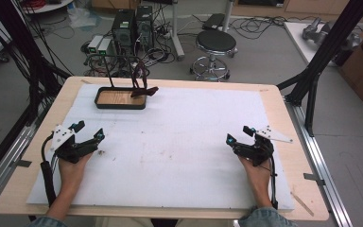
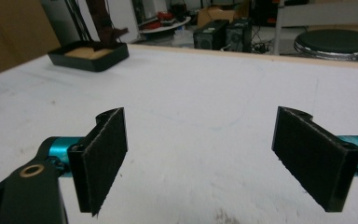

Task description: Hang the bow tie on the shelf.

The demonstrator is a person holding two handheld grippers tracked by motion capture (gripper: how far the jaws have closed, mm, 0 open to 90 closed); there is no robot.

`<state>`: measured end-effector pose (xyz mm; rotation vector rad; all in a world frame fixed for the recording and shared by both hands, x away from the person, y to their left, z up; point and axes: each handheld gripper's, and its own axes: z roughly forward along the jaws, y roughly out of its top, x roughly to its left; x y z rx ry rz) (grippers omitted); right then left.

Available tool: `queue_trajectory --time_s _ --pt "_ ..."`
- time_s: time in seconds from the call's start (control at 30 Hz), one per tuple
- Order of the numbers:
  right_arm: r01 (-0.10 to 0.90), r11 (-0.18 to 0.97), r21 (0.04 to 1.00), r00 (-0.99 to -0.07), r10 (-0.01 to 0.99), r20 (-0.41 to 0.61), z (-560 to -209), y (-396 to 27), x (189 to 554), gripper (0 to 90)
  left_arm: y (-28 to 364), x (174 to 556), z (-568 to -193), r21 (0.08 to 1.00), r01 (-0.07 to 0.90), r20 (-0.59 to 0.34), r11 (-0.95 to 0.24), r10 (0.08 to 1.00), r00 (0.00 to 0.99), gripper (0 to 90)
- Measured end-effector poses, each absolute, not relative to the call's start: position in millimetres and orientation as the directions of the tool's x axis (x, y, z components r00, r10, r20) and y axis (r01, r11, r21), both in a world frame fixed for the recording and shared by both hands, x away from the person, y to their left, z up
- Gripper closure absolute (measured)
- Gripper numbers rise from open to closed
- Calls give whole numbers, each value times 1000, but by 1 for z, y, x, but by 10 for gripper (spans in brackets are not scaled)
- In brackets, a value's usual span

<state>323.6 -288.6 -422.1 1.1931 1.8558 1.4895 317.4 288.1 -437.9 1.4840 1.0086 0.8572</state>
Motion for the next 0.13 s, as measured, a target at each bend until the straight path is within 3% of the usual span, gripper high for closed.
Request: queue_trajectory --time_s 0.1,0.13 --pt "327 46 944 -503 854 132 -429 -289 319 169 288 317 -438 989 138 -8 -47 927 375 196" --pt "345 52 937 -497 857 135 -432 -289 318 127 287 317 -438 989 138 -9 -46 927 375 192"
